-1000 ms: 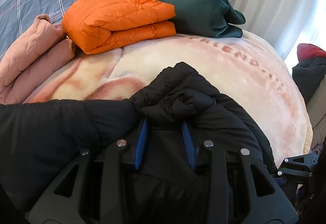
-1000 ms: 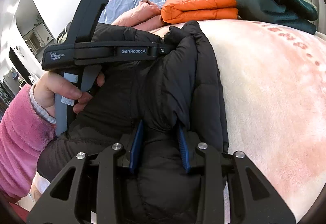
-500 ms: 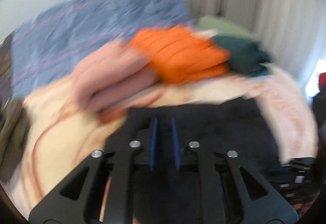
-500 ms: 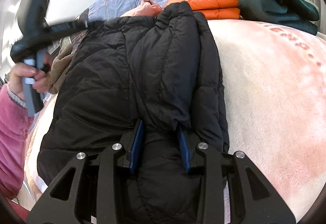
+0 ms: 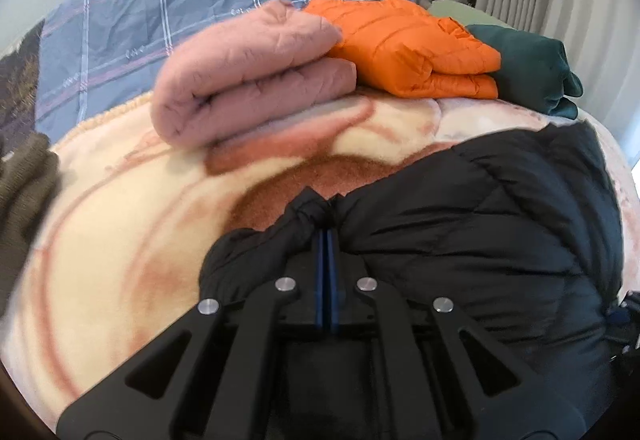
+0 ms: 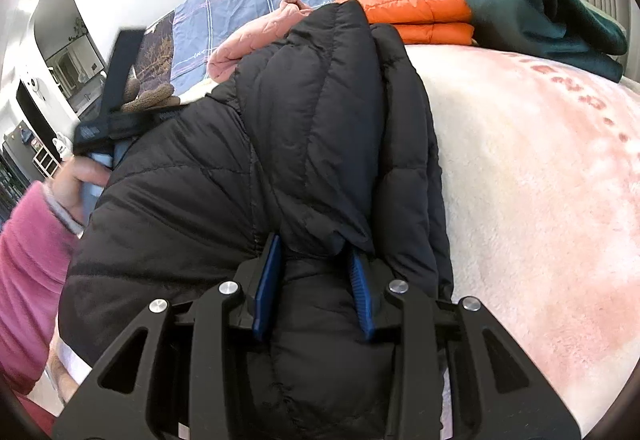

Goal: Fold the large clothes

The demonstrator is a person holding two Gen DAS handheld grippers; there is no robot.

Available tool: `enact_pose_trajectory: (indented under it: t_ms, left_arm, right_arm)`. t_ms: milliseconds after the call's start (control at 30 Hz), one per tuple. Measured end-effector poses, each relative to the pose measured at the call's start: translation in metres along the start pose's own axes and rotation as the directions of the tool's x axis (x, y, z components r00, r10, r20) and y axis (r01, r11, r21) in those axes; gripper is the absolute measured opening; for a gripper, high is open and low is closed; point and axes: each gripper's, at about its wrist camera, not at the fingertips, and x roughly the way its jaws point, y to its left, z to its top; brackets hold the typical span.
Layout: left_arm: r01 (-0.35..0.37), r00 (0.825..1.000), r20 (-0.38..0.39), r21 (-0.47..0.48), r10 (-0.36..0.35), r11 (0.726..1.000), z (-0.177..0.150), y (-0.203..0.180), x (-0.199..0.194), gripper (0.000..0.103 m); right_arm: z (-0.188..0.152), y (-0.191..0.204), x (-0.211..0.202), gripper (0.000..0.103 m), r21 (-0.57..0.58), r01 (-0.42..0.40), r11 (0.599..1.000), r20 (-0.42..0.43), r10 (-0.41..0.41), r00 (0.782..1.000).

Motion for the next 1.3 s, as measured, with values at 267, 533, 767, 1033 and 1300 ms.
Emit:
enact_pose_trajectory:
  t_ms: [267, 533, 767, 1033, 1300]
  left_arm:
    - [0.281, 0.952, 0.08, 0.152, -0.295, 0.948, 0.048, -0.081, -0.067, 0.005]
    - [0.316, 0.943, -0.169, 0.188, -0.286, 0.93, 0.03, -0.134, 0.039, 0.007]
    - [0.306, 0.948, -0.152, 0.198, -0.279, 0.931, 0.02, -0.133, 0.039, 0.007]
    - [0.301, 0.948, -0.171, 0.205, -0.269, 0.931, 0.022, -0.133, 0.042, 0.006]
    - [0.296, 0.949, -0.176, 0.209, -0.262, 0.932, 0.022, -0.135, 0.043, 0.006]
  right_arm:
    - [0.001, -0.002, -0.001, 0.034, 0.003, -0.01, 1.0, 0.003, 0.01, 1.0]
    - [0.001, -0.01, -0.003, 0.034, 0.038, -0.031, 0.999, 0.016, 0.03, 0.999]
    - [0.001, -0.001, -0.018, 0.035, 0.016, -0.002, 1.0, 0.039, 0.002, 0.999]
    - [-0.022, 0.069, -0.075, 0.036, -0.234, -0.216, 0.948, 0.063, 0.237, 0.97]
    - [-0.049, 0.079, -0.06, 0.04, -0.189, -0.393, 0.9, -0.135, 0.373, 0.918]
